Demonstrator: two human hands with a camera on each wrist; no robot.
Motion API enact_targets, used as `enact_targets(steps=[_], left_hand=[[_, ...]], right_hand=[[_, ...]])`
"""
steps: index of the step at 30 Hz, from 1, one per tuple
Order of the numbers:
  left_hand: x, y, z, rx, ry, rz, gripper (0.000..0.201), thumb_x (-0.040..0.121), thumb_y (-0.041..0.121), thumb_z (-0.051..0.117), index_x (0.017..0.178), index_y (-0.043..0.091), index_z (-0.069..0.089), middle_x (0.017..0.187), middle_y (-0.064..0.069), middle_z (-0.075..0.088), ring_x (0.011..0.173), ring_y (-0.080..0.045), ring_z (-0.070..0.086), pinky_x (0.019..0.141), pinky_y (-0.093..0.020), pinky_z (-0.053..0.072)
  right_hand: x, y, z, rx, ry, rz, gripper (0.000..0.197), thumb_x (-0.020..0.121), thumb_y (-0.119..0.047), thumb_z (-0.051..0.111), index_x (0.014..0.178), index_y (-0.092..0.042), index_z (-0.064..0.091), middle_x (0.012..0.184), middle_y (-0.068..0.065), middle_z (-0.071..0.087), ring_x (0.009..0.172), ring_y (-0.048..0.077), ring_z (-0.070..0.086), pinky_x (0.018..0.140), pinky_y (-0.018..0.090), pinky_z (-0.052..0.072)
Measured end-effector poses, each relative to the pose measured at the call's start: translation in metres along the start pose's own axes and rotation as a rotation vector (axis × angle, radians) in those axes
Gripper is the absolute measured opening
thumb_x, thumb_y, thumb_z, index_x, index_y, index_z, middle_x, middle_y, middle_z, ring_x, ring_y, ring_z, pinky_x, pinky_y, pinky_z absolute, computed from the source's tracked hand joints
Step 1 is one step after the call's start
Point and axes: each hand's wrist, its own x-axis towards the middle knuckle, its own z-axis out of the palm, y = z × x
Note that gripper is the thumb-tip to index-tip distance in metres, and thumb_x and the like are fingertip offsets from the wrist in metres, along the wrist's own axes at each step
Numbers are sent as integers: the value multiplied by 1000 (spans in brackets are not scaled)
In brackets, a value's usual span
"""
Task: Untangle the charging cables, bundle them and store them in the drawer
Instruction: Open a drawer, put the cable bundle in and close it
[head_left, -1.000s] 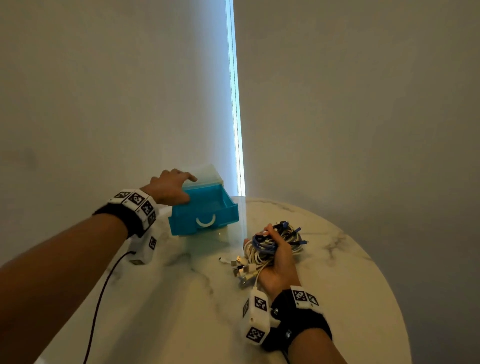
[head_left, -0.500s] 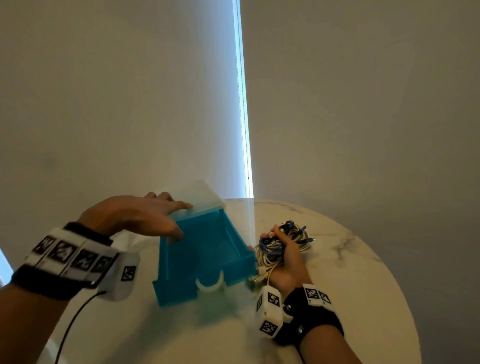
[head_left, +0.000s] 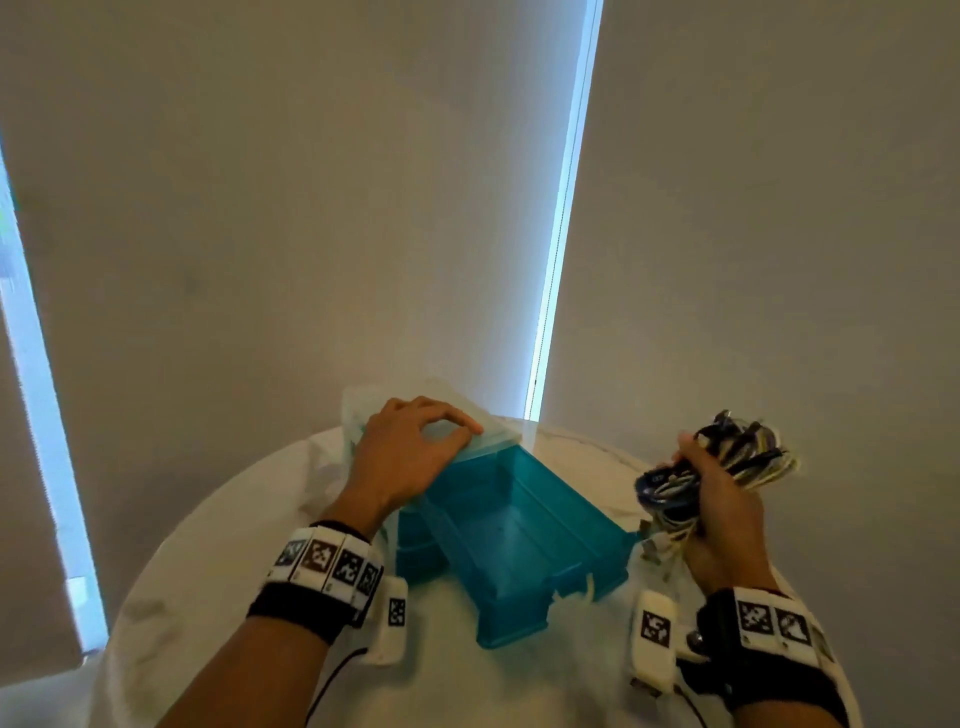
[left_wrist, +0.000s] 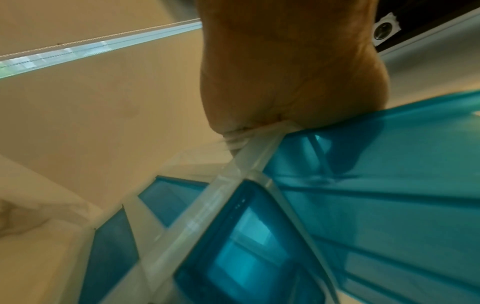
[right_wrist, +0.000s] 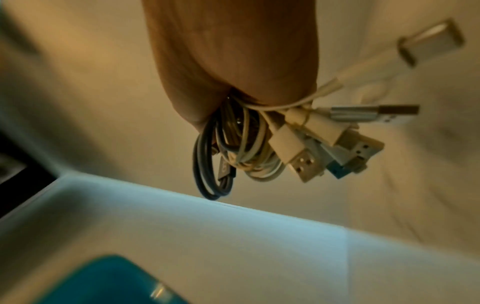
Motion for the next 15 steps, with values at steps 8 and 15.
enact_targets(steps=[8,15], left_hand=[[-17,19,19,251,76,31,53,103,46,28,125,41,76,133,9,68,114,-15,50,108,-42,35],[-20,23,-2,353,-64,69,52,104,38,27,131,49,69,137,9,62,119,-18,48,105,-44,35]], right_hand=[[-92,-97,85,-634,-619,-437,23,93,-27,83,107,-10,78,92,9,81,83,24,79,78,38,66],[-79,-43,108,-1134,-779,-216,27,93,-30,83,103,-5,81,96,11,84,94,28,81,93,43,66]])
